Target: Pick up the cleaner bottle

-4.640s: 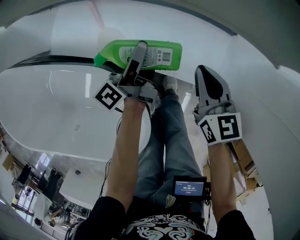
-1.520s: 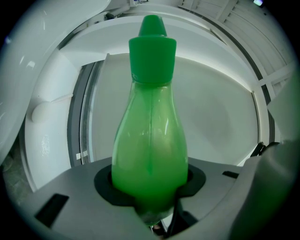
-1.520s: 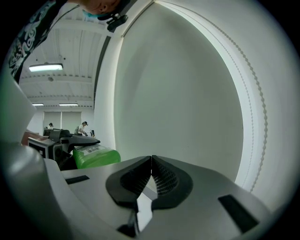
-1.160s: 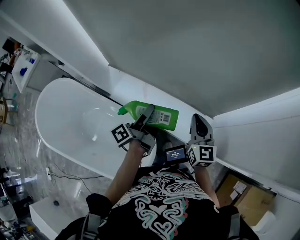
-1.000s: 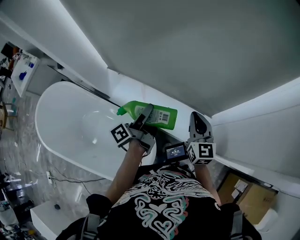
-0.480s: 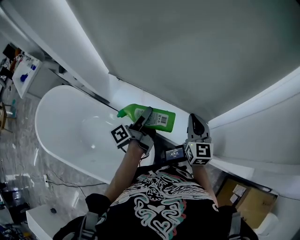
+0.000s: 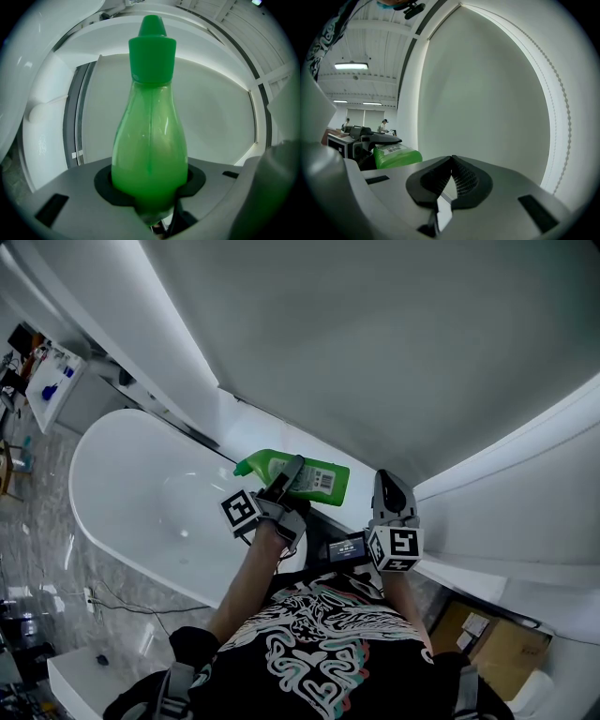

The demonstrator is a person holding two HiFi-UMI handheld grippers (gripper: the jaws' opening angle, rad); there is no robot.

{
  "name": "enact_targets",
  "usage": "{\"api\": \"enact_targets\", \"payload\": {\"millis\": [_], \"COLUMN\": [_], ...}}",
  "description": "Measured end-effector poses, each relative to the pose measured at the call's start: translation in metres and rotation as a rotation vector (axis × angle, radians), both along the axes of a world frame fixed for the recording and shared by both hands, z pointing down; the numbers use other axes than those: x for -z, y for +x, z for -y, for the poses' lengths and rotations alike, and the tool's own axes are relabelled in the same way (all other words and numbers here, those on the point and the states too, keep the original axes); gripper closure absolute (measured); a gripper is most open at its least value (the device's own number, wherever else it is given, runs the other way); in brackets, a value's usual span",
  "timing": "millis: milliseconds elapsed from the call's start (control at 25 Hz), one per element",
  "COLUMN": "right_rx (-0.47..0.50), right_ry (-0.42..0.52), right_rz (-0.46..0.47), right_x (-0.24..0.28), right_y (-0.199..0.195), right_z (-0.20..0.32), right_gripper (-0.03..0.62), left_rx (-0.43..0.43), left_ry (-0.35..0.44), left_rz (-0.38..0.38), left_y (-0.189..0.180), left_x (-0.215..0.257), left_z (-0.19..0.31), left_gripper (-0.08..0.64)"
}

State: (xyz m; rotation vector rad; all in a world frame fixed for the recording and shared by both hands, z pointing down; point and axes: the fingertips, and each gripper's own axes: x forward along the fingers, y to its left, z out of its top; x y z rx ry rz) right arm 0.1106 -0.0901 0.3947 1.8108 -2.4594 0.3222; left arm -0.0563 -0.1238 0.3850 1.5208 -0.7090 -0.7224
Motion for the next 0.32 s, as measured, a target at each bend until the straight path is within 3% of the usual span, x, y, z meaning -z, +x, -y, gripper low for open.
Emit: {"api": "enact_targets", "payload": {"millis": [320], "right_rx": [-0.008], "right_ry": [0.001], "right_rz": [0.009], "right_x": [0.0019], "right_y": [0.0025], "right_z": [0.0025], "right_gripper": [0.566], "left_rx": [-0.01], "left_ry": [-0.007], "left_rz": [0.005], "left_y": [0.0021], "left_x": [-0.0011], "left_z": [0.0001], "left_gripper": [0.368]}}
